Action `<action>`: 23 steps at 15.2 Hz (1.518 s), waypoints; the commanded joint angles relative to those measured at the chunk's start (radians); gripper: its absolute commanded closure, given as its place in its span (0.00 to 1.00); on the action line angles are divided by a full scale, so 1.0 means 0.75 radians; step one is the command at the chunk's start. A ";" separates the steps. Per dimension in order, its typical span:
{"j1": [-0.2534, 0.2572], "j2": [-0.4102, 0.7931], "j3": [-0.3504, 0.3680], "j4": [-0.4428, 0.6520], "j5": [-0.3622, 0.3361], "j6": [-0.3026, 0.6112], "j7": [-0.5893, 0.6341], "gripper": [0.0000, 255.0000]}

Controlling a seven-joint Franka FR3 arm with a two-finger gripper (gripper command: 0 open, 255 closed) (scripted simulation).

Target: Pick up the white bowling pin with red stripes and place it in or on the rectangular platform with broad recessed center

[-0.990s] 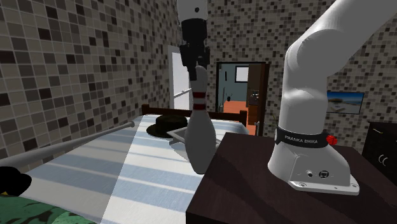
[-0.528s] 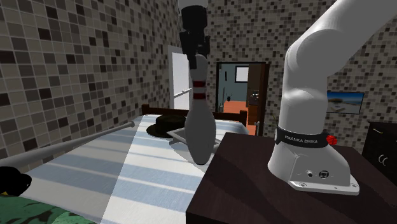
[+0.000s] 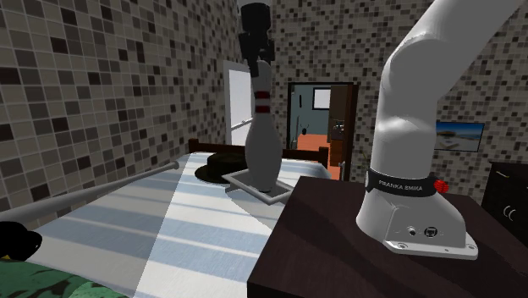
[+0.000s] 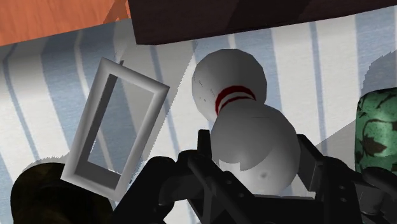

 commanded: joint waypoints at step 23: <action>-0.235 1.001 -0.425 1.409 0.133 -0.400 -0.706 1.00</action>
